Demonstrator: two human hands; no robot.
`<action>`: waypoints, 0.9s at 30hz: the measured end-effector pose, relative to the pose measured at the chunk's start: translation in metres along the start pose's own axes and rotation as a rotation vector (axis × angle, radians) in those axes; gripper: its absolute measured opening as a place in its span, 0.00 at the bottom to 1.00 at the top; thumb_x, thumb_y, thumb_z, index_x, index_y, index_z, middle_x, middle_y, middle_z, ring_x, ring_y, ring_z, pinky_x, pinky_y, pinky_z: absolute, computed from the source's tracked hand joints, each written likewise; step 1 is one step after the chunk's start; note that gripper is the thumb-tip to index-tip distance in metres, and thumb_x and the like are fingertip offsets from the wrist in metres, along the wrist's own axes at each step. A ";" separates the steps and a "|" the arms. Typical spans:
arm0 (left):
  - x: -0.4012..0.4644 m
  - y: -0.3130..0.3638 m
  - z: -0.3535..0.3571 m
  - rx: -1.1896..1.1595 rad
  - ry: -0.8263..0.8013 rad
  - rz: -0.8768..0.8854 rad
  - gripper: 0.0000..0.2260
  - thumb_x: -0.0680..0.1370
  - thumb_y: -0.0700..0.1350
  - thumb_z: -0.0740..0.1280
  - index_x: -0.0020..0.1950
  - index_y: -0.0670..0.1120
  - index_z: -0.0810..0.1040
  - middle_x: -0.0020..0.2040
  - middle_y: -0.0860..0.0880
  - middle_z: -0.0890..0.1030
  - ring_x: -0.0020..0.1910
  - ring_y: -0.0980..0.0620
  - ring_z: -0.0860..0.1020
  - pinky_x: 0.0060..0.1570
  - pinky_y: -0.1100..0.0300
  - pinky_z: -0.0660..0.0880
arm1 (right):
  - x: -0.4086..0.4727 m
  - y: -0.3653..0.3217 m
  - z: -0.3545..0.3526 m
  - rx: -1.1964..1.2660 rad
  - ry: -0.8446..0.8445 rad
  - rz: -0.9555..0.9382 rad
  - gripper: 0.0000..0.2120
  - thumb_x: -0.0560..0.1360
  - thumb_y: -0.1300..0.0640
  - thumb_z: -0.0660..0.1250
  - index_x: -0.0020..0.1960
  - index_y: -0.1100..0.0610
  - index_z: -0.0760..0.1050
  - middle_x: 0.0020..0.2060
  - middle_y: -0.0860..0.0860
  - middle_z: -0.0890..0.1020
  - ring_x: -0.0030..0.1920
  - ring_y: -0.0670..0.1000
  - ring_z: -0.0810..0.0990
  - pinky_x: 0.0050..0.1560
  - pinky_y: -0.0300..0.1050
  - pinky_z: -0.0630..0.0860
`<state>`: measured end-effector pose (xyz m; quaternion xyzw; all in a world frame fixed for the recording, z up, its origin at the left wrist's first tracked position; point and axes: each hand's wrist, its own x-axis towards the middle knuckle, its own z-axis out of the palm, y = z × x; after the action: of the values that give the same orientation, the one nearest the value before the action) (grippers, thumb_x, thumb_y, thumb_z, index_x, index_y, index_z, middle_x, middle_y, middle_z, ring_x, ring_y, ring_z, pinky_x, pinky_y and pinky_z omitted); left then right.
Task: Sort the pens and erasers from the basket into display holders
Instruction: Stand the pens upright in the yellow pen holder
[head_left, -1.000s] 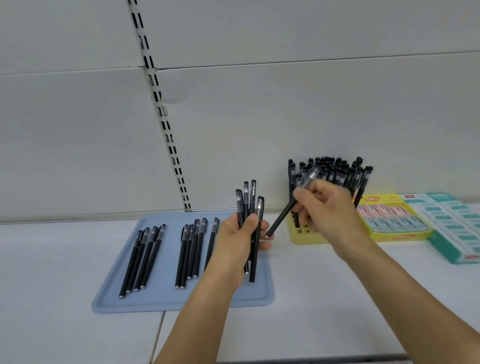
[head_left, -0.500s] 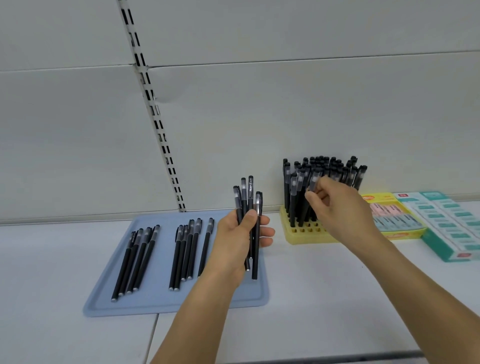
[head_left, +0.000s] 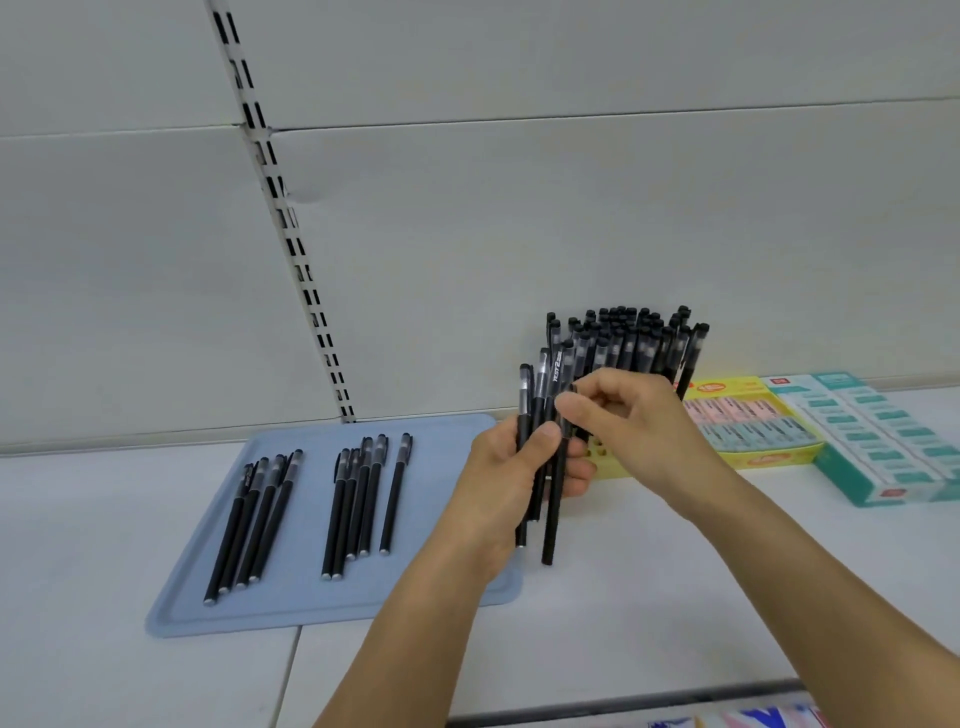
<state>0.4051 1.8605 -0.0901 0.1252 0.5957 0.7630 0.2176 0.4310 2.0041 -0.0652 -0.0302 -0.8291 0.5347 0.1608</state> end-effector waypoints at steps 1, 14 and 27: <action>0.000 -0.001 0.002 0.015 0.000 -0.002 0.09 0.83 0.42 0.60 0.55 0.39 0.78 0.44 0.44 0.84 0.43 0.47 0.84 0.47 0.55 0.80 | 0.000 0.000 -0.003 0.012 0.022 0.009 0.08 0.76 0.55 0.69 0.40 0.57 0.79 0.32 0.53 0.79 0.32 0.44 0.73 0.33 0.36 0.71; 0.003 -0.007 -0.007 -0.124 0.166 -0.046 0.09 0.83 0.41 0.58 0.56 0.40 0.77 0.48 0.41 0.84 0.47 0.46 0.84 0.49 0.54 0.82 | 0.013 0.015 -0.040 -0.223 0.301 -0.156 0.03 0.80 0.57 0.61 0.50 0.55 0.73 0.38 0.48 0.80 0.39 0.51 0.82 0.46 0.58 0.80; -0.002 -0.012 -0.006 -0.134 0.111 -0.047 0.10 0.84 0.42 0.58 0.59 0.40 0.76 0.47 0.43 0.85 0.48 0.45 0.84 0.48 0.54 0.82 | 0.019 0.018 -0.036 -0.523 0.301 -0.083 0.09 0.78 0.49 0.66 0.55 0.52 0.74 0.36 0.45 0.78 0.38 0.48 0.78 0.41 0.51 0.77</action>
<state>0.4061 1.8573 -0.1027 0.0538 0.5571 0.8016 0.2102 0.4217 2.0479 -0.0629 -0.1154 -0.9061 0.2853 0.2904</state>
